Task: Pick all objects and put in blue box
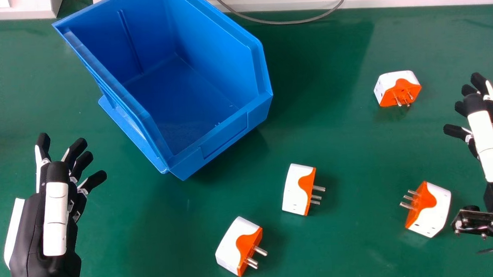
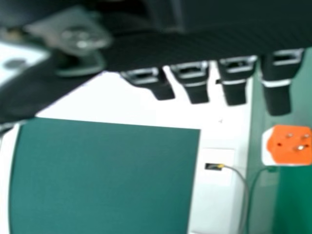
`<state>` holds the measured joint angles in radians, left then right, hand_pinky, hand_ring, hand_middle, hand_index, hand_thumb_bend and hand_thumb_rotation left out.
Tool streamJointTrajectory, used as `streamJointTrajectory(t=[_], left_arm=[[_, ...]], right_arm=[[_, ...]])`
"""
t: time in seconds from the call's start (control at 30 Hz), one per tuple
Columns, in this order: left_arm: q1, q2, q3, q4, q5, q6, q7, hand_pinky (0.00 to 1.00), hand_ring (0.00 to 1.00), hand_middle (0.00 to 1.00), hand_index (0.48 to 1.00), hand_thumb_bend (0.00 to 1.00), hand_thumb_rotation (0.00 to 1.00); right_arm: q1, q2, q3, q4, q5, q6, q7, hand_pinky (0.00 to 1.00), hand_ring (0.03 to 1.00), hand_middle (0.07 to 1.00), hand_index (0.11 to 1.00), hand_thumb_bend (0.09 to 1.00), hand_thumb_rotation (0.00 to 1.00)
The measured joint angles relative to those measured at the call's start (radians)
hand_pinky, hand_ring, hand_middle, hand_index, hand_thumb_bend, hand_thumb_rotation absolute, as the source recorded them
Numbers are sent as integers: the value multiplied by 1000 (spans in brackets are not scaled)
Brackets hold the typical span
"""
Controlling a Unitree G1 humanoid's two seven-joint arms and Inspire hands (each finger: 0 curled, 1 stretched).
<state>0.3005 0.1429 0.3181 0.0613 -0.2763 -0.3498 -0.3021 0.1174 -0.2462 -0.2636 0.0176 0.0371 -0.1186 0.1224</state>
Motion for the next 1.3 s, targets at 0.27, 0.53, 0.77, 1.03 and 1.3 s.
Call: streamJointTrajectory(t=[0.27,0.53,0.77,1.03,1.3], left_arm=[[11,0,0,-11,1,0,1,847,934,941,1000,847,926],[38,0,3,-24,0,0,1,853,935,943,1000,852,932],[52,-1,7,-35,0,0,1,858,935,943,1000,854,936],[72,-12,3,-38,0,-18,3,875,949,962,1000,848,942],[84,-25,-7,-34,8,-51,10,895,965,978,1000,838,961]], right_arm=[[6,5,0,-62,1,98,-22,770,911,926,949,672,1000],[33,3,10,-135,-55,140,-53,770,911,924,944,750,1000],[72,-68,61,-135,-253,77,-76,819,931,945,964,774,923],[65,-190,164,-185,-499,182,-10,863,957,978,968,781,762],[-44,-262,254,-223,-693,372,67,860,947,984,962,841,731]])
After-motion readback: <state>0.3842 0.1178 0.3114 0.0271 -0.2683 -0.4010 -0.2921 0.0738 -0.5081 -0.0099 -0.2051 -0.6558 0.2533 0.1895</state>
